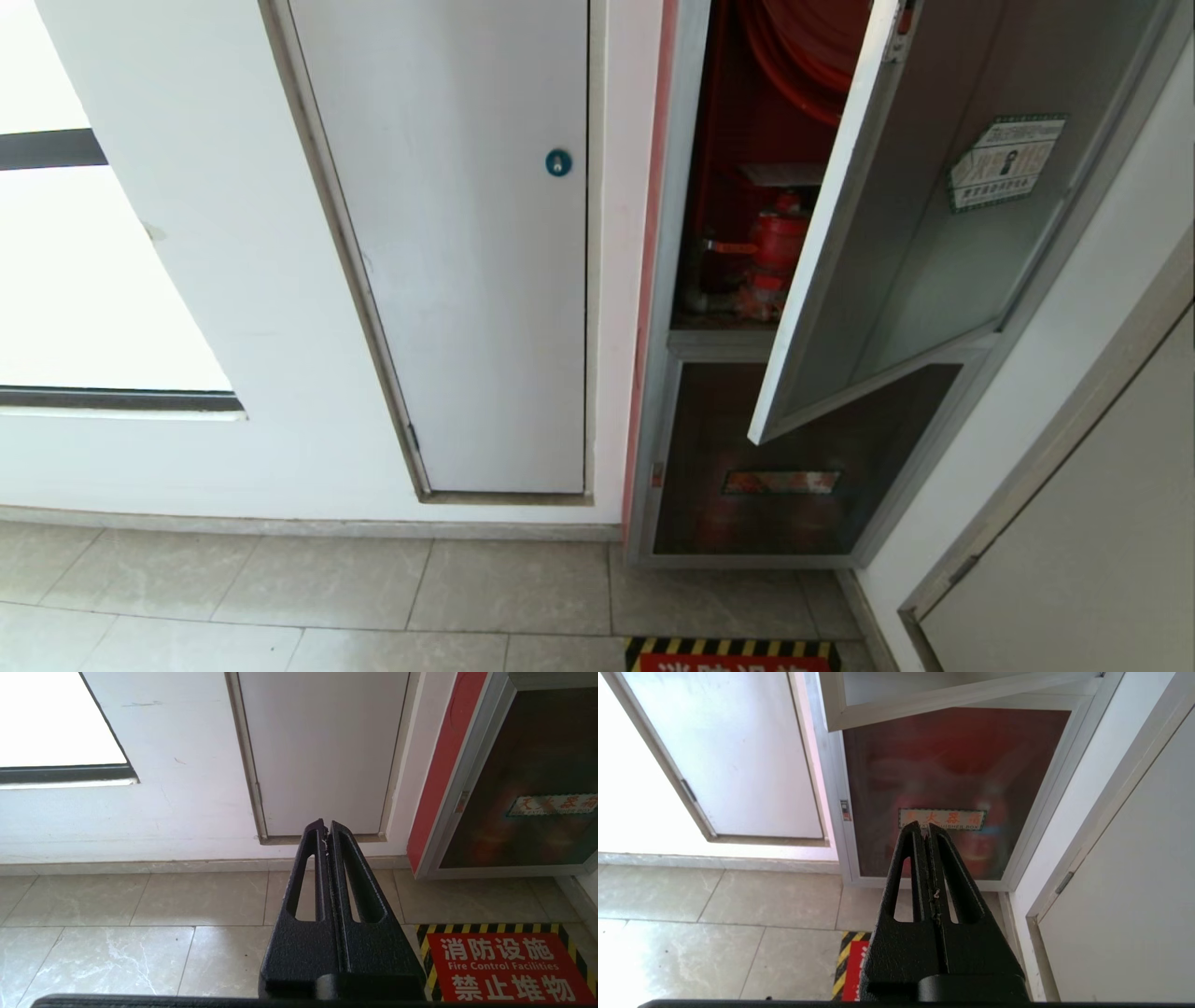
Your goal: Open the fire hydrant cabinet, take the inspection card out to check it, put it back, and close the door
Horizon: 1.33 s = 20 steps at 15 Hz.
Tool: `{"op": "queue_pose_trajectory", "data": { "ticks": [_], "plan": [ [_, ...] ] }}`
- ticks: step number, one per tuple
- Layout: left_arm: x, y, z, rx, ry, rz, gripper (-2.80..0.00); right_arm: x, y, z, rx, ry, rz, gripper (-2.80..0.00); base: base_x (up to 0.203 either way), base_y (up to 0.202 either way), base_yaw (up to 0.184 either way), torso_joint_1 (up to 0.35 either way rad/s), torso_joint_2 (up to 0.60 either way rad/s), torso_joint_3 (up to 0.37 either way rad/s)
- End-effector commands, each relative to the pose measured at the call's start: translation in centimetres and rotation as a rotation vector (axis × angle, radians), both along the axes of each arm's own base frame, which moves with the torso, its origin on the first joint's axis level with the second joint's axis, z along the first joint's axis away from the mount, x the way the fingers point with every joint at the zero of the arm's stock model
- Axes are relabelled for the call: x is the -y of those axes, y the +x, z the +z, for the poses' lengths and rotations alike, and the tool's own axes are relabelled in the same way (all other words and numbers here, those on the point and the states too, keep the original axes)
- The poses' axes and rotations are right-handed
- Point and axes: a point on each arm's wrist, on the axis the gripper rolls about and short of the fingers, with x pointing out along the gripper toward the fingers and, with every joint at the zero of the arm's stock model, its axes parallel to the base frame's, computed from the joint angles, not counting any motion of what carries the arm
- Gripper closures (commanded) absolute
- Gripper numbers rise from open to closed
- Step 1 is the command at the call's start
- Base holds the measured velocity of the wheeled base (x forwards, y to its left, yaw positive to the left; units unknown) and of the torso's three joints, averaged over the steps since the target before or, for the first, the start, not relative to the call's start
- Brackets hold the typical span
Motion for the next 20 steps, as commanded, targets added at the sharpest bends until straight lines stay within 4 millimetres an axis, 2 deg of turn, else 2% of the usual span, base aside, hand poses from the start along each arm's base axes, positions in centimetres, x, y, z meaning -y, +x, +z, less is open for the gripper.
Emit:
{"op": "queue_pose_trajectory", "data": {
  "ticks": [1,5,7,11,13,16,20],
  "plan": [
    [0.0,0.0,0.0,-0.002,0.000,0.000,0.00,0.0,0.6,1.0,-0.035,-0.003,0.003,0.00,0.000,0.000,0.000,0.000,0.00,0.000],
    [0.0,0.0,0.0,-0.002,0.000,0.000,0.00,-0.1,2.3,5.5,-0.023,-0.005,0.078,0.00,0.000,0.000,0.000,0.000,0.00,0.000],
    [0.0,0.0,0.0,-0.003,0.000,0.000,0.00,-0.3,4.0,8.2,-0.061,-0.005,0.140,0.00,0.000,0.000,0.000,0.000,0.00,0.000],
    [0.0,0.0,0.0,0.000,0.000,0.000,0.00,-1.4,9.0,13.6,-0.107,-0.010,0.234,0.00,0.000,0.000,0.000,0.000,0.00,0.000],
    [0.0,0.0,0.0,-0.002,0.000,0.000,0.00,-2.7,12.0,15.8,-0.120,-0.027,0.309,0.00,0.000,0.000,0.000,0.000,0.00,0.000],
    [0.0,0.0,0.0,-0.003,0.000,0.000,0.00,-5.5,15.8,17.6,-0.144,-0.044,0.423,0.00,0.000,0.000,0.000,0.000,0.00,0.000],
    [0.0,0.0,0.0,-0.002,0.000,0.000,0.00,-9.1,21.3,18.5,-0.073,-0.036,0.443,0.00,0.000,0.000,0.000,0.000,0.00,0.000]
  ]
}}
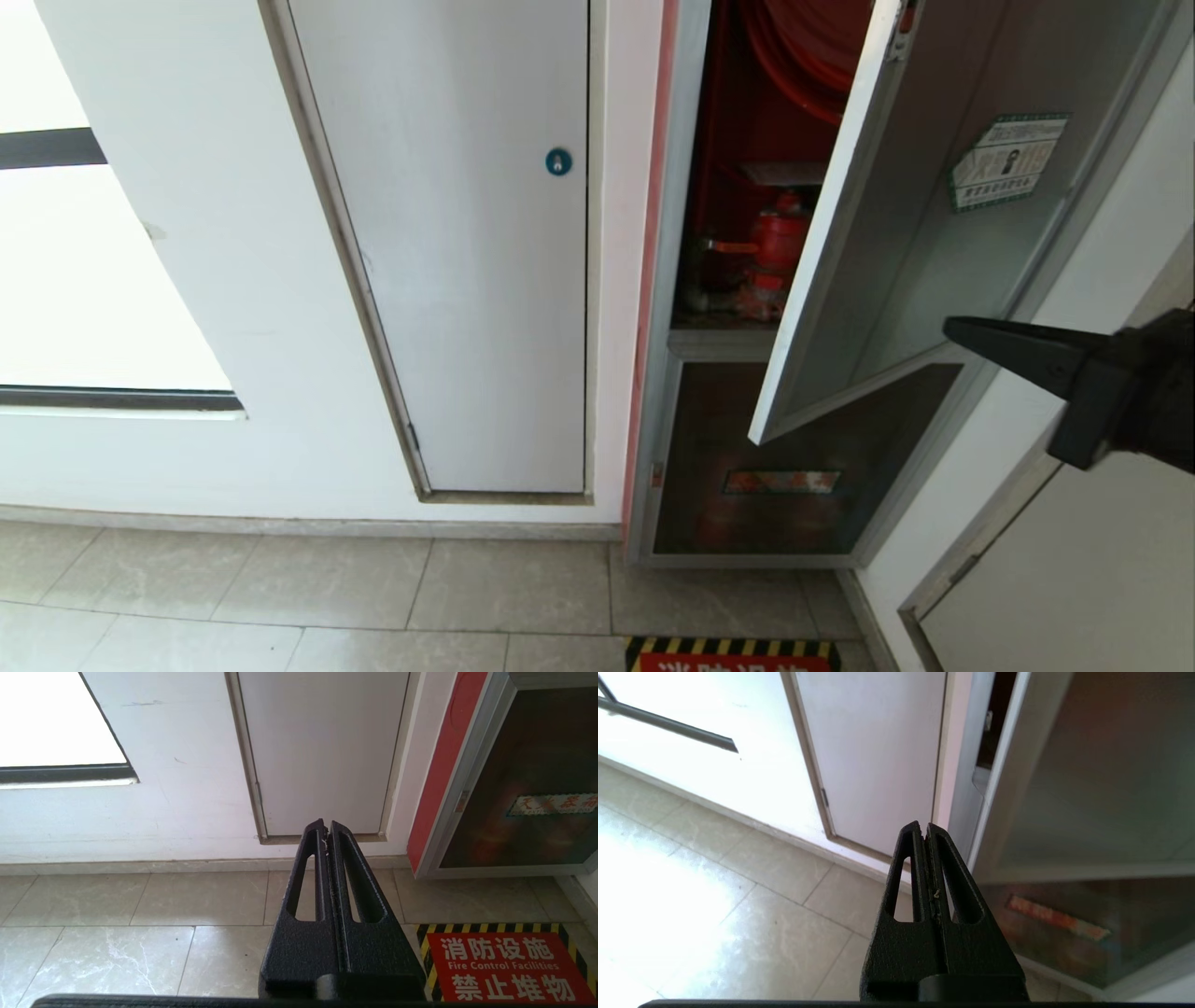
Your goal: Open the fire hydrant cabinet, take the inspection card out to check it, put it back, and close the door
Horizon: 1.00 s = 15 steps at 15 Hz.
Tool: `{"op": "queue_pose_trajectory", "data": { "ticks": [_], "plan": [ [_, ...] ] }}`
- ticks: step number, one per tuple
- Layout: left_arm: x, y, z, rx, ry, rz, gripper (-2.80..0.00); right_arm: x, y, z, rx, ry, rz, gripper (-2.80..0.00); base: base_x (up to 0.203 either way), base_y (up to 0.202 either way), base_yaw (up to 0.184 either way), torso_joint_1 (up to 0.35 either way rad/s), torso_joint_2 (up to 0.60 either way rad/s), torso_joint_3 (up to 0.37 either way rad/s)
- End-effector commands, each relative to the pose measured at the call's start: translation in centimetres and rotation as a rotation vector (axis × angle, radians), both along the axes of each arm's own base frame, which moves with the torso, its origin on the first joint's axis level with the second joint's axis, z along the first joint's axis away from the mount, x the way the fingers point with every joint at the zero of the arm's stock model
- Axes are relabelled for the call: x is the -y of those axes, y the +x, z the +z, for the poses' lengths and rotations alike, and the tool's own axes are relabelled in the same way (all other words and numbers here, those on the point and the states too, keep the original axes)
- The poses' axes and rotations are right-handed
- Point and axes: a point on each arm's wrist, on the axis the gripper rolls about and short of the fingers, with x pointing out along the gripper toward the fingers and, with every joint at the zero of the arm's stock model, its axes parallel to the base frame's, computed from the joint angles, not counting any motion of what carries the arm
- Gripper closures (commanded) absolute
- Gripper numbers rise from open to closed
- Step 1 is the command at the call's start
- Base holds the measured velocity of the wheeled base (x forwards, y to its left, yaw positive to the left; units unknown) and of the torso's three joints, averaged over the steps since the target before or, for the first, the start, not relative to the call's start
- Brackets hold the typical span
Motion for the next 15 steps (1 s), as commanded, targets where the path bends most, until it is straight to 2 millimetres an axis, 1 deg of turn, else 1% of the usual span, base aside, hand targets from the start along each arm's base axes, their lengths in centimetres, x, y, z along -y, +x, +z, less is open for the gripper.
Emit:
{"op": "queue_pose_trajectory", "data": {
  "ticks": [1,4,7,8,10,11,13,15],
  "plan": [
    [0.0,0.0,0.0,-0.003,0.000,0.000,0.00,-2.7,4.4,-0.6,-0.012,-0.007,0.023,0.00,0.000,0.000,0.000,0.000,0.00,0.000],
    [0.0,0.0,0.0,-0.002,0.000,0.000,0.00,-4.5,7.7,0.8,0.030,0.010,-0.035,0.00,0.000,0.000,0.000,0.000,0.00,0.000],
    [0.0,0.0,0.0,-0.002,0.000,0.000,0.00,-5.8,9.7,1.4,0.055,0.023,-0.065,0.00,0.000,0.000,0.000,0.000,0.00,0.000],
    [0.0,0.0,0.0,-0.002,0.000,0.000,0.00,-6.4,10.1,1.1,0.060,0.025,-0.091,0.00,0.000,0.000,0.000,0.000,0.00,0.000],
    [0.0,0.0,0.0,-0.002,0.000,0.000,0.00,-8.3,10.7,0.8,0.118,0.056,-0.120,0.00,0.000,0.000,0.000,0.000,0.00,0.000],
    [0.0,0.0,0.0,-0.003,0.000,0.000,0.00,-8.8,11.1,0.7,0.159,0.050,-0.136,0.00,0.000,0.000,0.000,0.000,0.00,0.000],
    [0.0,0.0,0.0,-0.002,0.000,0.000,0.00,-9.4,11.7,0.6,0.226,0.023,-0.169,0.00,0.000,0.000,0.000,0.000,0.00,0.000],
    [0.0,0.0,0.0,-0.002,0.000,0.000,0.00,-9.4,11.9,0.8,0.271,0.027,-0.206,0.00,0.000,0.000,0.000,0.000,0.00,0.000]
  ]
}}
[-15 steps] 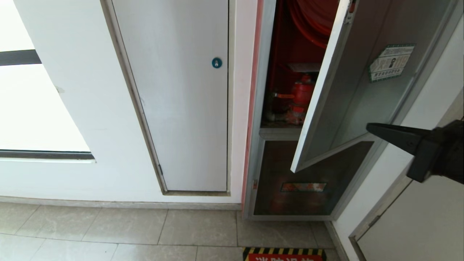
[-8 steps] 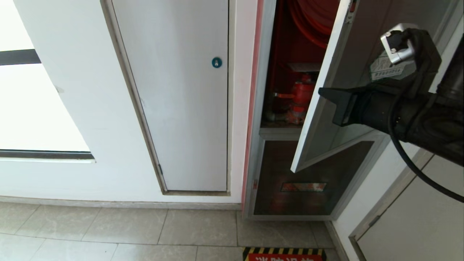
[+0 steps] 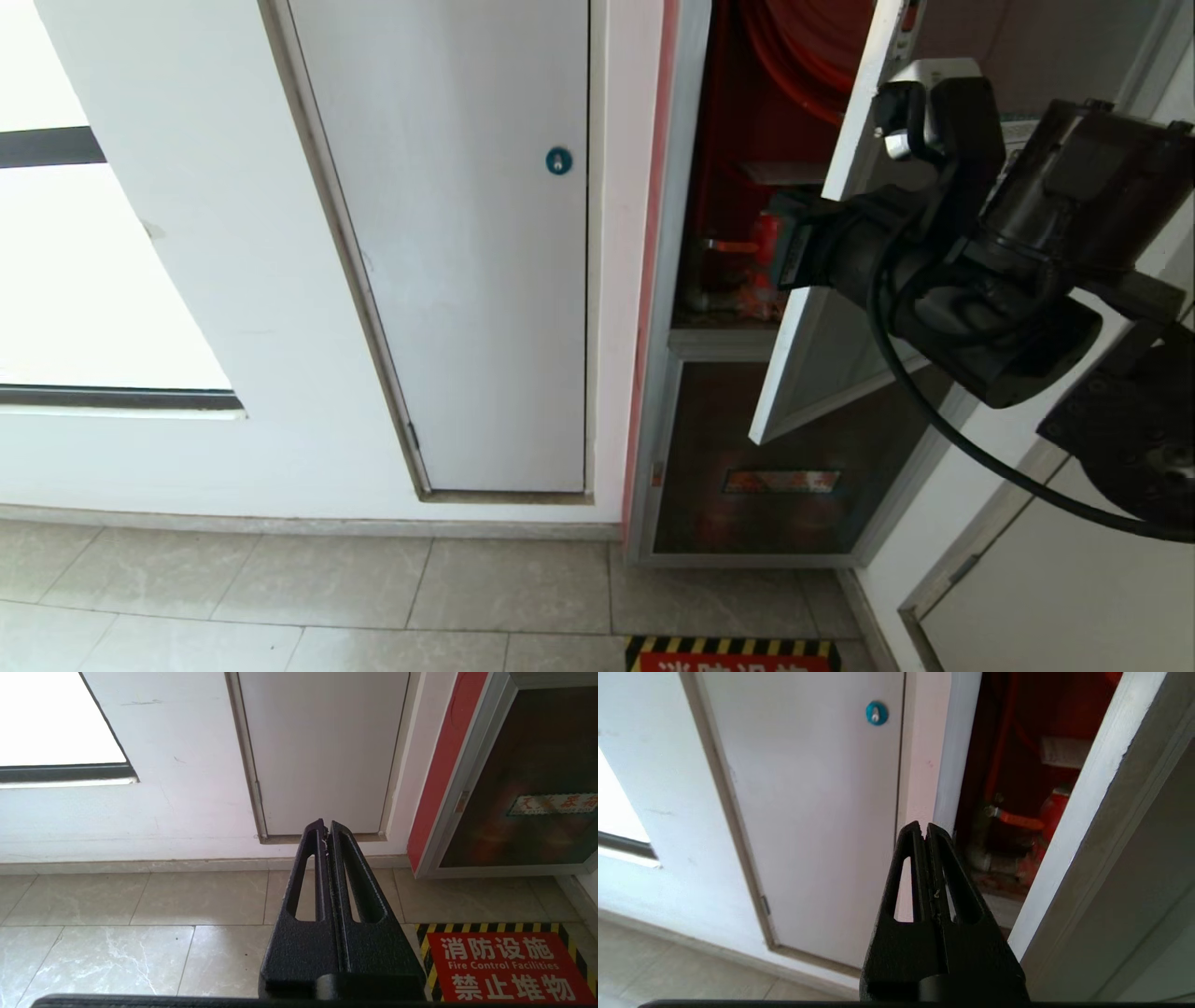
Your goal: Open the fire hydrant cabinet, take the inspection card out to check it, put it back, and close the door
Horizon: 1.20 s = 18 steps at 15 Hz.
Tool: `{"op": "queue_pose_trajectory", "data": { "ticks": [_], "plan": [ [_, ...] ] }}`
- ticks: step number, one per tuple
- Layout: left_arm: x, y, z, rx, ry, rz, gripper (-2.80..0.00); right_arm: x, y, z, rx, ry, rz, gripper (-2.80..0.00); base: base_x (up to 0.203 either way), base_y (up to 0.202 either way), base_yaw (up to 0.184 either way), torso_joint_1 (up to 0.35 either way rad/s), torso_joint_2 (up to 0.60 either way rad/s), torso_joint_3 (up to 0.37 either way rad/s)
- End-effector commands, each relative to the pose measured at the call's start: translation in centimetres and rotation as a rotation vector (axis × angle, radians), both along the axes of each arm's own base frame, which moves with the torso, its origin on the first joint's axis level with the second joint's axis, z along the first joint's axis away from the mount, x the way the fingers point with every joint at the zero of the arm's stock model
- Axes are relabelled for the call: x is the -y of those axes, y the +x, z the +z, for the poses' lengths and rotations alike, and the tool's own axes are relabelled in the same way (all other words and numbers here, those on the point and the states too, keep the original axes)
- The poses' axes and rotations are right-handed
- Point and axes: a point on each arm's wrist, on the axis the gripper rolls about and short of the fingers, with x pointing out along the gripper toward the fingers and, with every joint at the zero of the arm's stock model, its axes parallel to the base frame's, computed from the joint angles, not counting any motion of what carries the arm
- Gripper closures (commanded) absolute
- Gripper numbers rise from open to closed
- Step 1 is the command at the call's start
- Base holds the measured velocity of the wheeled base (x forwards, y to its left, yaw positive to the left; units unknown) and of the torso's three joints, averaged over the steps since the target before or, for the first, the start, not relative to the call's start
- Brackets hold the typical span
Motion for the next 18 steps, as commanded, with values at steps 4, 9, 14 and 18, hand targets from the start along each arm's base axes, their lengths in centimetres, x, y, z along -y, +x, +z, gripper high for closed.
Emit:
{"op": "queue_pose_trajectory", "data": {
  "ticks": [4,9,14,18],
  "plan": [
    [0.0,0.0,0.0,-0.002,0.000,0.000,0.00,-0.8,1.6,-0.5,0.036,0.008,-0.045,0.00,0.000,0.000,0.000,0.000,0.00,0.000],
    [0.0,0.0,0.0,-0.002,0.000,0.000,0.00,-1.3,3.3,0.2,0.106,0.018,-0.107,0.00,0.000,0.000,0.000,0.000,0.00,0.000],
    [0.0,0.0,0.0,-0.002,0.000,0.000,0.00,-1.2,4.4,-0.1,0.122,0.017,-0.139,0.00,0.000,0.000,0.000,0.000,0.00,0.000],
    [0.0,0.0,0.0,-0.003,0.000,0.000,0.00,-1.0,5.0,0.0,0.153,0.036,-0.151,0.00,0.000,0.000,0.000,0.000,0.00,0.000]
  ]
}}
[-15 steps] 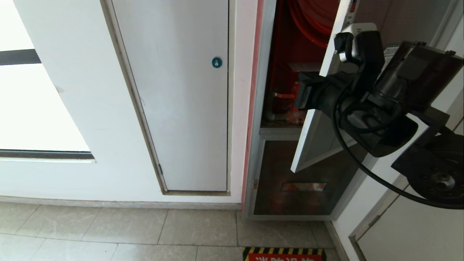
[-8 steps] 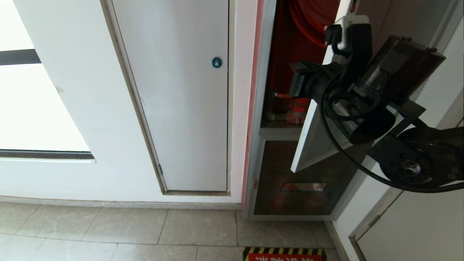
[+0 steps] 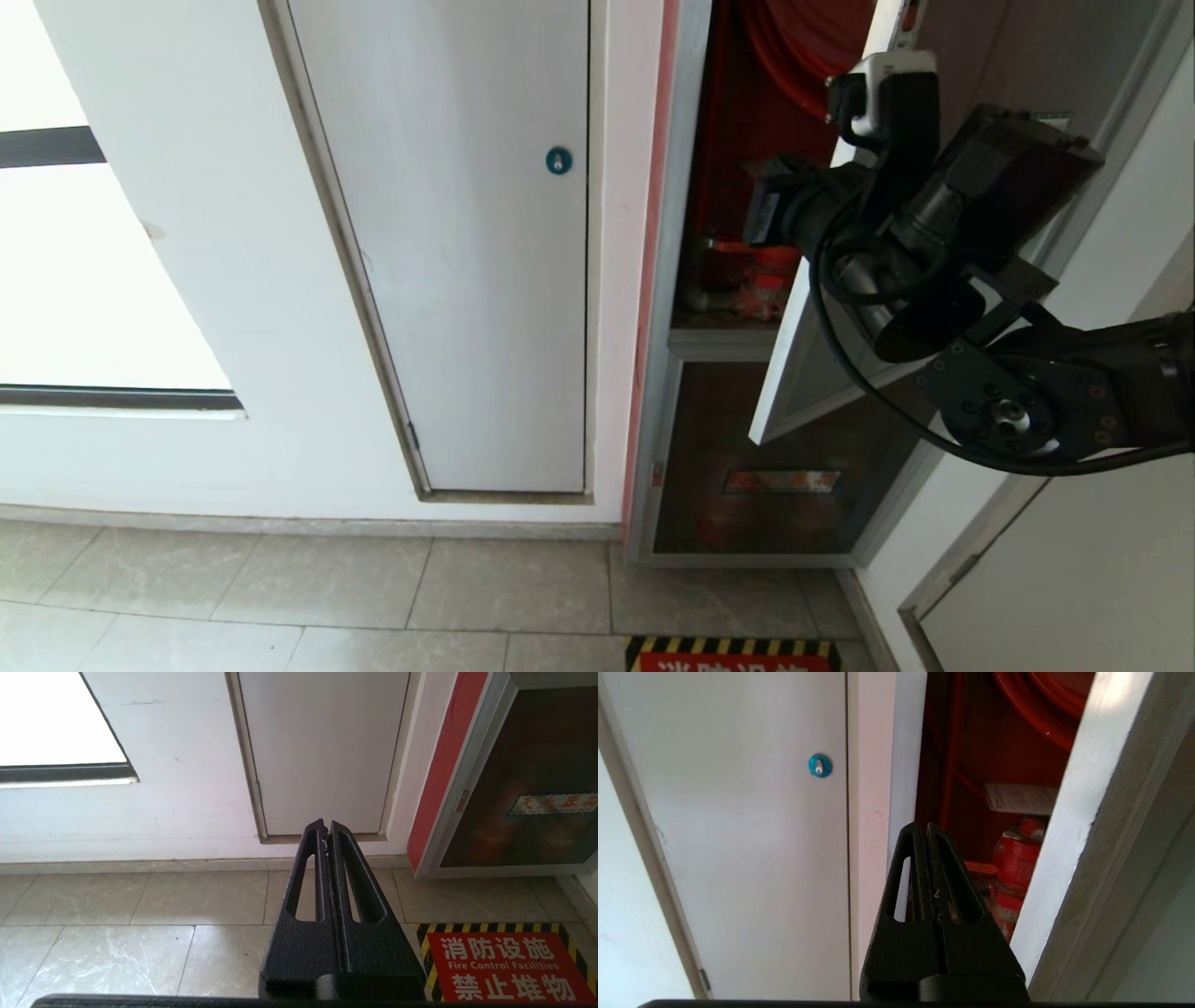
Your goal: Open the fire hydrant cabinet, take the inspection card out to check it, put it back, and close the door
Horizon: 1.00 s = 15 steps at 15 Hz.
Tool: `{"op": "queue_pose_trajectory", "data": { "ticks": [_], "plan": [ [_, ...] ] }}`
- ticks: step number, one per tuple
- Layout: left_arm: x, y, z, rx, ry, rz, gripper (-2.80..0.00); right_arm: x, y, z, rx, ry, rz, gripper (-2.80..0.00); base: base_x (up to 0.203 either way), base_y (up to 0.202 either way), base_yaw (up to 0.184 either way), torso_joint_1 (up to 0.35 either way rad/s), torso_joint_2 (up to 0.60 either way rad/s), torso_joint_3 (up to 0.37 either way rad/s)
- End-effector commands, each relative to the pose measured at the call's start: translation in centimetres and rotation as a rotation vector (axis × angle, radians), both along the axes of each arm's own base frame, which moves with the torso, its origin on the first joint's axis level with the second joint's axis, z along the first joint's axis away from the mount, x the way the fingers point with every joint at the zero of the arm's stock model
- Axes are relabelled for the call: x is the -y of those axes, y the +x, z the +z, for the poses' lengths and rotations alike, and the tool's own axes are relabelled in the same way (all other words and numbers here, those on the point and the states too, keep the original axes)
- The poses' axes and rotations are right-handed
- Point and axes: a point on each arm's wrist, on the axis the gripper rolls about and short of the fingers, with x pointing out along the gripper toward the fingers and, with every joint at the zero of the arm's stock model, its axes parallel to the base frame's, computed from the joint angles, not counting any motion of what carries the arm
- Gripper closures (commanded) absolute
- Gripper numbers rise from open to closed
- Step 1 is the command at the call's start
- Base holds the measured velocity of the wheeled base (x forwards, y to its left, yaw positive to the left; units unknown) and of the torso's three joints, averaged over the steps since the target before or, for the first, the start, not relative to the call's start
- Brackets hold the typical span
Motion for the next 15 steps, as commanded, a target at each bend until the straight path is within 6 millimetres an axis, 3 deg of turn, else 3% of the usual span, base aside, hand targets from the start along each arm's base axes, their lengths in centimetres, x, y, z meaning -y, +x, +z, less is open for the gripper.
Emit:
{"op": "queue_pose_trajectory", "data": {
  "ticks": [1,6,10,15],
  "plan": [
    [0.0,0.0,0.0,-0.001,0.000,0.000,0.00,-0.1,0.5,0.0,0.021,0.010,-0.006,0.00,0.000,0.000,0.000,0.000,0.00,0.000],
    [0.0,0.0,0.0,-0.003,0.000,0.000,0.00,0.5,1.7,-0.3,0.021,0.010,-0.037,0.00,0.000,0.000,0.000,0.000,0.00,0.000],
    [0.0,0.0,0.0,-0.003,0.000,0.000,0.00,1.3,2.7,1.0,0.066,0.034,-0.069,0.00,0.000,0.000,0.000,0.000,0.00,0.000],
    [0.0,0.0,0.0,-0.001,0.000,0.000,0.00,1.9,3.0,1.1,0.068,0.034,-0.086,0.00,0.000,0.000,0.000,0.000,0.00,0.000]
  ]
}}
